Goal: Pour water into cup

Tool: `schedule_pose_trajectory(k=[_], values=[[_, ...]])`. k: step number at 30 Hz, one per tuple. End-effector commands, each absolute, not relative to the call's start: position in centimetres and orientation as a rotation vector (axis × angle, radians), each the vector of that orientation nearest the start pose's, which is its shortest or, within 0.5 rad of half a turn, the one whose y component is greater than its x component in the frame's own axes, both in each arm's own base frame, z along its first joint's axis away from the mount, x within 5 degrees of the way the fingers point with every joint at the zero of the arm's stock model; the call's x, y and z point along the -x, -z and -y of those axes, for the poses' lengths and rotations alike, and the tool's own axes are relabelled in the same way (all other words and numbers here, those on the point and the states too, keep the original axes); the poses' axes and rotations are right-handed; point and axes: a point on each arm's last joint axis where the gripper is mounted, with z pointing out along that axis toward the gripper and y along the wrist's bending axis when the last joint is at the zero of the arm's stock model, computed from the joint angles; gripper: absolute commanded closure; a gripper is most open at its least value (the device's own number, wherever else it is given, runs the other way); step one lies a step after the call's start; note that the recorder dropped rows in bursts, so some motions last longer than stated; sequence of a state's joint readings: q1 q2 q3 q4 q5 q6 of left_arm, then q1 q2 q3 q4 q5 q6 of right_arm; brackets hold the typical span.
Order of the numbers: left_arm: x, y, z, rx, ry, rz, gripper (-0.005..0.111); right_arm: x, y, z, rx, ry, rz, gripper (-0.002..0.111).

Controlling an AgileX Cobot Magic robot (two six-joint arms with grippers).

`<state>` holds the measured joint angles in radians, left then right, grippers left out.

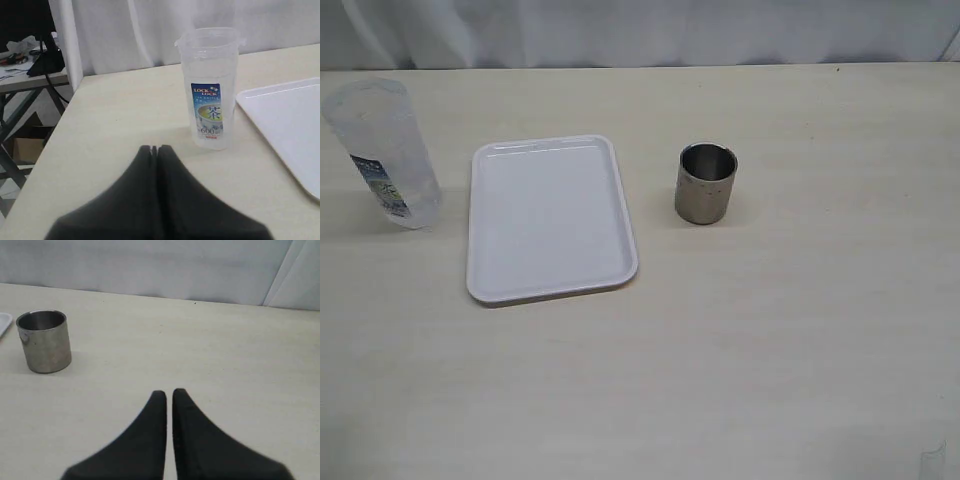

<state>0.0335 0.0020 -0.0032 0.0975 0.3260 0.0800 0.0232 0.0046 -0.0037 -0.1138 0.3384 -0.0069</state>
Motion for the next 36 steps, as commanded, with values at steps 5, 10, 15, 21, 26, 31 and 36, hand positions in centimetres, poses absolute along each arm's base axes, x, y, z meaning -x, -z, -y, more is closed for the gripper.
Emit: schedule_pose_trajectory(k=[5,10,15,21,26,31,36], values=[[-5.6,-20.6,-0.2,-0.125,-0.185,-1.555,0.107,-5.6,-19.2,0.2,0.103,0.109,-1.713,0.104],[-5.3,-23.0,0.0,-0.124,-0.174,-1.294,0.107,-5.6,-20.6,0.0,0.107,0.100,-1.558,0.104],[-4.7,-24.6,0.3,-0.115,-0.150,-1.101,0.107,-5.6,-21.7,-0.1,0.110,0.093,-1.434,0.104],[-3.9,-25.9,0.5,-0.011,0.067,-0.941,0.107,-5.2,-23.2,-0.3,0.058,0.008,-1.273,0.104],[-4.1,-25.9,0.4,0.001,0.086,-0.949,0.106,-5.0,-23.8,-0.4,-0.015,-0.112,-1.199,0.104],[-5.4,-25.8,0.5,0.001,0.102,-1.001,0.065,-5.0,-23.9,-0.4,-0.015,-0.113,-1.196,0.104],[-7.1,-25.4,0.6,0.001,0.124,-1.085,0.002,-5.0,-23.9,-0.4,-0.015,-0.113,-1.196,0.104]])
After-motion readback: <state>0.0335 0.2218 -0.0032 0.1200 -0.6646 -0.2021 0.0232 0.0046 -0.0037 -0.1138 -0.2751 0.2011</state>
